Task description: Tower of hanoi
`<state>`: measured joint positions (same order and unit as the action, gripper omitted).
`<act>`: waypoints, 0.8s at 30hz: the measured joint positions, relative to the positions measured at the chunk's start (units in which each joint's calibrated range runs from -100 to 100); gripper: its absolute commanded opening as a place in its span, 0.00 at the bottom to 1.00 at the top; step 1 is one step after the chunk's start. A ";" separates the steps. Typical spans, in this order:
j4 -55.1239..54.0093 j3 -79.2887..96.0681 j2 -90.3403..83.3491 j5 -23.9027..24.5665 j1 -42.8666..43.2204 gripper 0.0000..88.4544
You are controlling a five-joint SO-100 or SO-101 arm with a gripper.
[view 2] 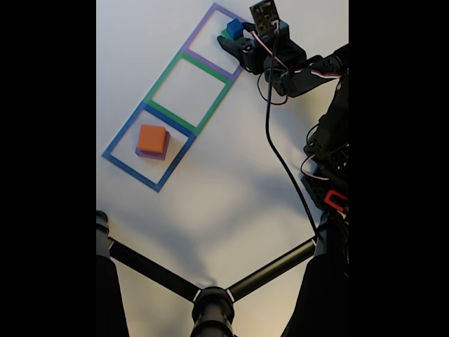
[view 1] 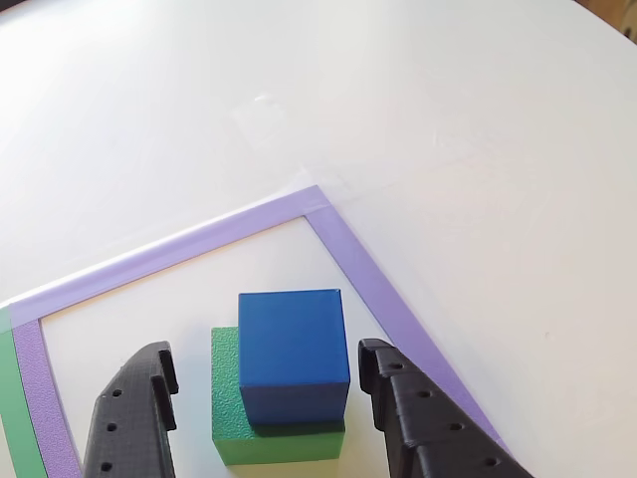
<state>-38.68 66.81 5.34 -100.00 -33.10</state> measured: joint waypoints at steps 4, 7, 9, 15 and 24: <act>-0.48 0.00 0.00 0.00 0.00 0.15; -0.64 0.00 0.00 0.00 0.00 0.11; -0.64 0.00 0.00 0.00 0.00 0.09; -0.64 0.00 0.00 0.00 0.00 0.05; -0.64 0.00 0.00 0.00 0.00 0.04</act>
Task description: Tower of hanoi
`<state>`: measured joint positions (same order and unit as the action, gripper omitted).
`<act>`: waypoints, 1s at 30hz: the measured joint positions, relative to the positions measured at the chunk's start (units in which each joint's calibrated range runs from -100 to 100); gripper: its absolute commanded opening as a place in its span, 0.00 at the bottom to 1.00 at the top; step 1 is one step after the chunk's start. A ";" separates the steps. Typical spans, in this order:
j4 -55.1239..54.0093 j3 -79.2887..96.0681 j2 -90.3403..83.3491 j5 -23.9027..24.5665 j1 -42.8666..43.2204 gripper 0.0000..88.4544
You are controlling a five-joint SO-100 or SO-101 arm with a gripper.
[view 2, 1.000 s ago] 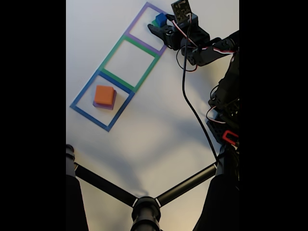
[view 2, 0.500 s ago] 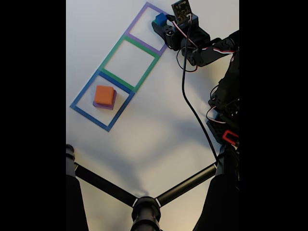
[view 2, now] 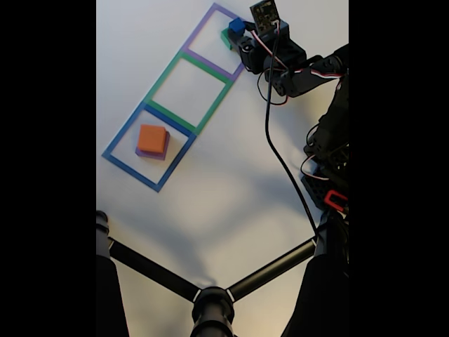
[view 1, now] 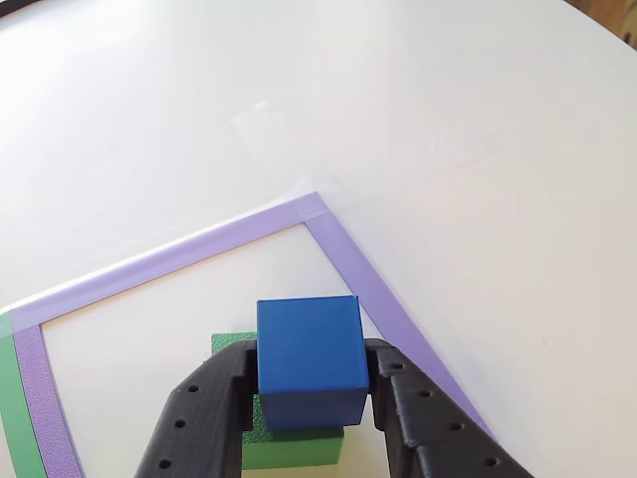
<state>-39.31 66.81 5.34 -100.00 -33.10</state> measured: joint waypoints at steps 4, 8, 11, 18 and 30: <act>0.96 0.00 -1.26 0.00 0.30 0.04; 4.94 0.00 -5.30 0.00 2.20 0.03; 9.89 -0.34 -9.50 0.00 2.40 0.03; 31.50 -7.65 -22.78 0.00 4.19 0.03; 94.66 -38.44 -43.21 0.00 4.49 0.03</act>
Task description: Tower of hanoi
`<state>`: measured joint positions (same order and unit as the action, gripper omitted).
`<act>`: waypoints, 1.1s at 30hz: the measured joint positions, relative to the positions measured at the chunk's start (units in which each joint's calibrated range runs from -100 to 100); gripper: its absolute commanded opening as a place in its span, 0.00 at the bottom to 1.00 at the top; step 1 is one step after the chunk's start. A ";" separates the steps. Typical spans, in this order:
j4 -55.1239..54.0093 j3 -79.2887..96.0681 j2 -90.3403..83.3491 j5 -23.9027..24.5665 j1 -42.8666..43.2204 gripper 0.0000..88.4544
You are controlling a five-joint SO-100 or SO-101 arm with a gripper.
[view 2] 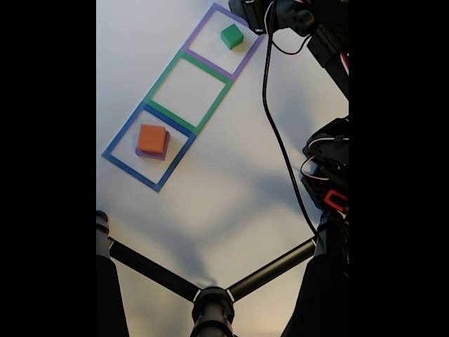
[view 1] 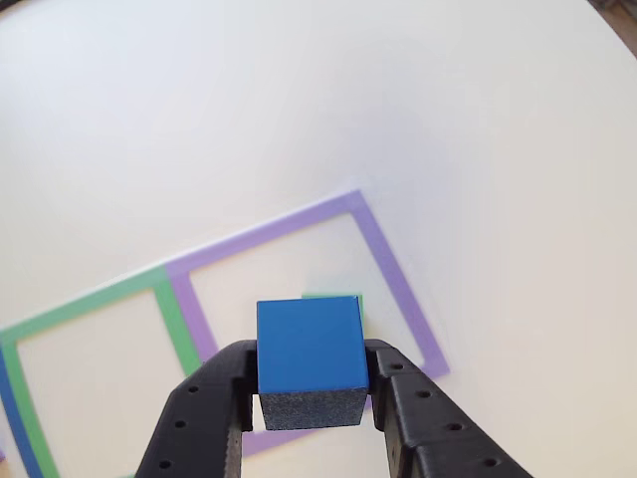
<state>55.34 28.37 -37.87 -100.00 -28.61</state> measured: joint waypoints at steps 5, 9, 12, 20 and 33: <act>21.21 -15.91 -1.18 0.00 3.79 0.03; 30.30 -23.30 -1.51 0.00 7.89 0.03; 32.22 -24.59 -1.51 0.00 10.38 0.03; 30.38 -18.57 -1.51 0.00 14.48 0.03; -14.91 24.51 -2.35 0.57 19.37 0.03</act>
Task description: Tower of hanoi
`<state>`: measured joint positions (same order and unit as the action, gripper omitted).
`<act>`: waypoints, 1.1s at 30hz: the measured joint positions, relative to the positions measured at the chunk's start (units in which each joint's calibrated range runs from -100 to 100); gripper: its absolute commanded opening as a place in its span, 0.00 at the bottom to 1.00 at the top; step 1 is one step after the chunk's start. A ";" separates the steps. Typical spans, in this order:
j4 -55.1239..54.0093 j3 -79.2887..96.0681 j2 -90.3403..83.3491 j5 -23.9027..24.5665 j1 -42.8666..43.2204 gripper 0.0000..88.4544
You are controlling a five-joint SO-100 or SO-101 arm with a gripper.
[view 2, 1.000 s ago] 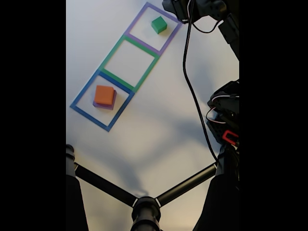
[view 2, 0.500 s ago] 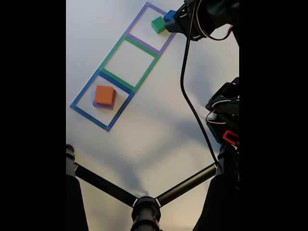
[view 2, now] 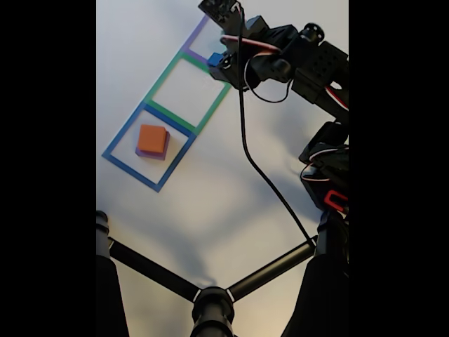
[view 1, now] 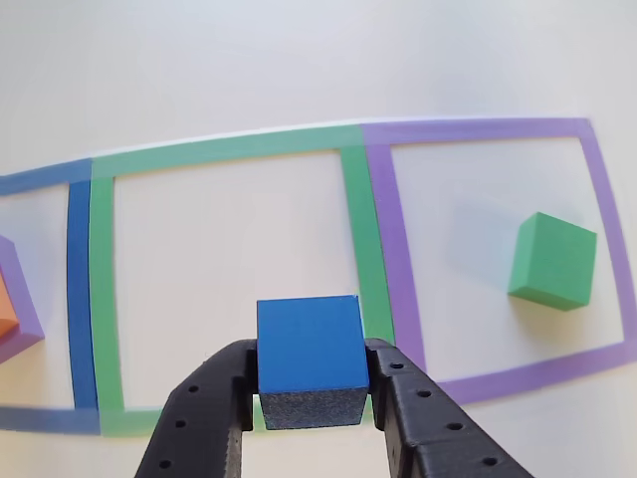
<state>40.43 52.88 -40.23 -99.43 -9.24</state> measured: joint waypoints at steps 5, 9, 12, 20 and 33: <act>-18.18 11.69 0.00 -0.57 1.20 0.03; -28.87 17.45 1.51 0.19 1.20 0.03; -35.73 21.07 3.28 0.19 1.50 0.03; -55.98 25.62 16.23 0.19 3.89 0.03; -83.49 28.29 37.92 0.19 6.69 0.03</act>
<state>-43.06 81.17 -2.31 -99.25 -2.55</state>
